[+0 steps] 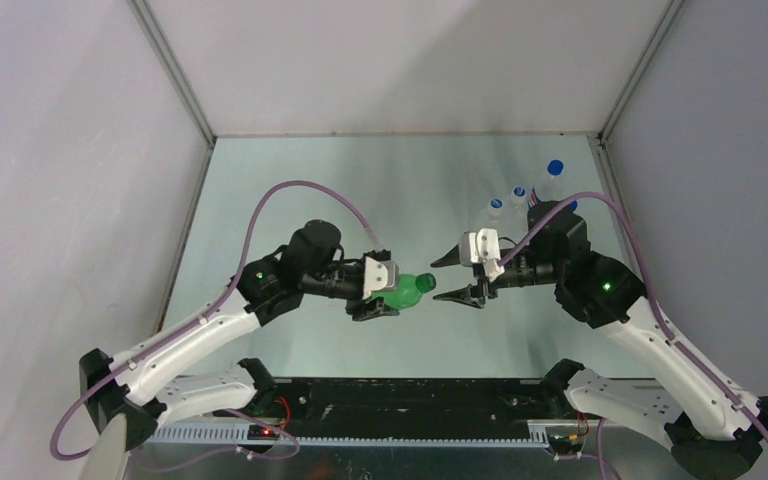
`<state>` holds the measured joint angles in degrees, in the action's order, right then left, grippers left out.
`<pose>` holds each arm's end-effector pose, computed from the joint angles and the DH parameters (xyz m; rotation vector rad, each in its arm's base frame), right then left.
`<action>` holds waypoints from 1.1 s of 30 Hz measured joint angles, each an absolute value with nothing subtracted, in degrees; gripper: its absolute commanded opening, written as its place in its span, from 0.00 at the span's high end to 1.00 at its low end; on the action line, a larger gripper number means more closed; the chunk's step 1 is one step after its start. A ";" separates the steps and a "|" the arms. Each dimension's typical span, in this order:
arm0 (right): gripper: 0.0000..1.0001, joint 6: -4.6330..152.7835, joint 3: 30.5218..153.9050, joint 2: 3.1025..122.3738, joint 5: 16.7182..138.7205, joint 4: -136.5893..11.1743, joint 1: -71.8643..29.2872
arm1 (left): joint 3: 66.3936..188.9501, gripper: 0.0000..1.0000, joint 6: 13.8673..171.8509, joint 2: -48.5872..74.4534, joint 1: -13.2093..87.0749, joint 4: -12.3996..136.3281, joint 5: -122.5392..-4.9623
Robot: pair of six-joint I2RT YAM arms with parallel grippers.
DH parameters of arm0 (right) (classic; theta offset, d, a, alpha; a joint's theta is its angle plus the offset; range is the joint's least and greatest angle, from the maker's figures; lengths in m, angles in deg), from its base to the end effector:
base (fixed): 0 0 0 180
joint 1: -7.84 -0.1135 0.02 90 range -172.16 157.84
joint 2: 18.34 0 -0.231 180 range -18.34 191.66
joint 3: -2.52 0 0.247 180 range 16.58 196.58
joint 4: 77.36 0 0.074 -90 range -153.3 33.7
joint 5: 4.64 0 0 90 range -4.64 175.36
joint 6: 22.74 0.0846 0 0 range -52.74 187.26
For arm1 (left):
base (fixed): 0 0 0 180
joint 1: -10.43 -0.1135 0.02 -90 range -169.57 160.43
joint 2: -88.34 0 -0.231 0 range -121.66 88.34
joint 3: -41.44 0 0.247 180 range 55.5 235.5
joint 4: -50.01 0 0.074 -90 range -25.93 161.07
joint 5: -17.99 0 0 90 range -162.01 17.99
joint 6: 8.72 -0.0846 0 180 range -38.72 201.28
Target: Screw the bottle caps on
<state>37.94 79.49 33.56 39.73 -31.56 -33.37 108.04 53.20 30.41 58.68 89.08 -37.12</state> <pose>0.1300 0.1942 0.3528 -1.5020 1.1961 0.9034 0.1405 -0.2301 0.2739 1.5749 1.3999 -0.8496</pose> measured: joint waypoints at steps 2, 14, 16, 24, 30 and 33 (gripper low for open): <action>0.47 36.69 79.49 33.82 39.08 -31.36 -33.64 | 108.28 1.00 53.09 30.06 58.66 89.70 -36.18; 0.74 34.27 79.49 36.00 37.11 -30.81 -34.47 | 108.58 1.00 52.83 29.34 58.66 90.77 -33.77; 0.84 34.38 79.49 36.33 37.09 -30.81 -34.55 | 108.58 1.00 52.83 29.34 58.62 91.25 -33.77; 1.00 37.70 82.01 39.63 38.62 -29.28 -35.17 | 108.58 1.00 53.84 29.51 58.46 92.69 -34.45; 1.00 48.72 84.26 42.28 44.80 -29.59 -36.35 | 105.92 1.00 55.70 33.07 61.87 89.91 -45.44; 1.00 56.50 84.59 43.13 49.77 -30.00 -37.04 | 102.33 1.00 56.18 36.35 65.04 86.11 -54.52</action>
